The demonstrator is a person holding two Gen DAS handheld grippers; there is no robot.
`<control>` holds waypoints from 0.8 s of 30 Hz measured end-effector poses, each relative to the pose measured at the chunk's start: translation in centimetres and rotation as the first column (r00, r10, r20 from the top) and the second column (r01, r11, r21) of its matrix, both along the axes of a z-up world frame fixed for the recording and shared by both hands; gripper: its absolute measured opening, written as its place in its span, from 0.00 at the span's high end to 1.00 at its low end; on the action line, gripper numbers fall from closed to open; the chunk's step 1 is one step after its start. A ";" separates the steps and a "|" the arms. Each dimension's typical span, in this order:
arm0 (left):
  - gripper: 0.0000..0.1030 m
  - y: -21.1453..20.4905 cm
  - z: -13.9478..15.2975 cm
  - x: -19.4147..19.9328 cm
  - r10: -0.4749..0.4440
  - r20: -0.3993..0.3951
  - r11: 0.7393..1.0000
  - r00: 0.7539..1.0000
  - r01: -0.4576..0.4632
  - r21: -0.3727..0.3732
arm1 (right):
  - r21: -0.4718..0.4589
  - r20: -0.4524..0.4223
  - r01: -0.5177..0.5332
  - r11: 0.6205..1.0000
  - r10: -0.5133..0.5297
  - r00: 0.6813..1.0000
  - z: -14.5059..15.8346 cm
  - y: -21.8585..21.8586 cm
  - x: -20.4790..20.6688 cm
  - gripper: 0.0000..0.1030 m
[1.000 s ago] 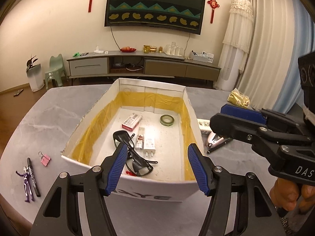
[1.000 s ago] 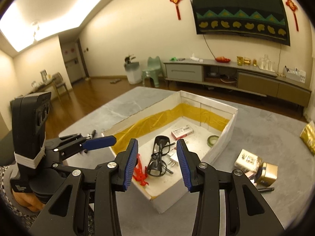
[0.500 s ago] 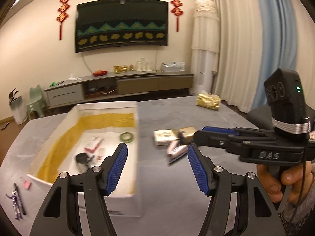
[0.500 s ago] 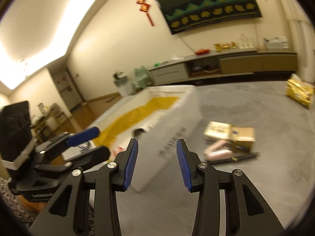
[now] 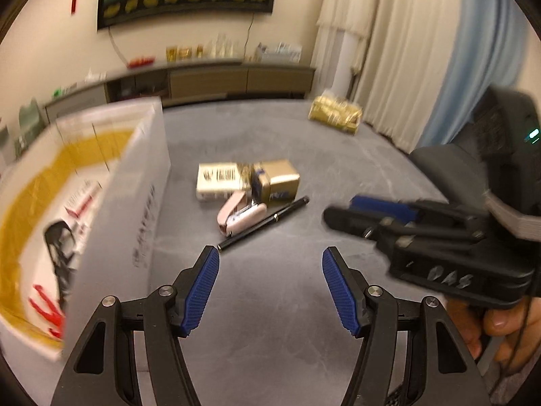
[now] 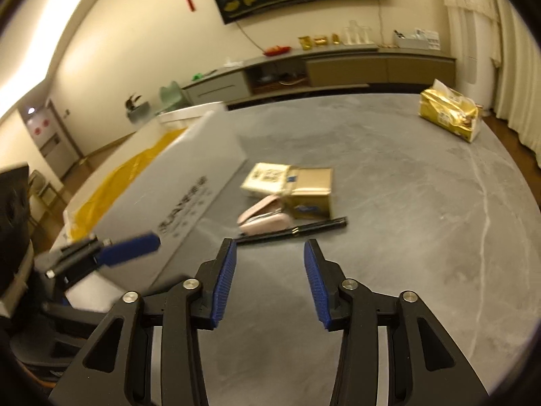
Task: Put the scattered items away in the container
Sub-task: 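Move both grippers back toward the pink stapler and gold tin on the table, then grasp the pink stapler with the left gripper while the right gripper grasps the gold tin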
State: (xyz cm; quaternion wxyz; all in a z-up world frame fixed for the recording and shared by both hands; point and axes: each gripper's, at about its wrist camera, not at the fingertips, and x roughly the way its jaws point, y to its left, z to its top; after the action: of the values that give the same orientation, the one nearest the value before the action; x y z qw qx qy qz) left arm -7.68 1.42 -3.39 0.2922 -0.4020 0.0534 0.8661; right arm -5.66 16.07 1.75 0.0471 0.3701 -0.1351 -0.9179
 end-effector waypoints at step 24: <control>0.38 3.7 -7.0 -10.5 0.055 0.109 0.998 0.992 -0.053 -0.023 | 0.123 0.224 -0.014 0.992 -0.015 0.975 -5.5 1.1 -13.6 0.37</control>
State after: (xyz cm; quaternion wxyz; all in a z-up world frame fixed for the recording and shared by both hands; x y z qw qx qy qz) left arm -18.17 5.10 -10.39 0.2671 -0.4533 0.0352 0.8497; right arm -19.30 17.16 -3.71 0.0082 0.4735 -0.0823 -0.8769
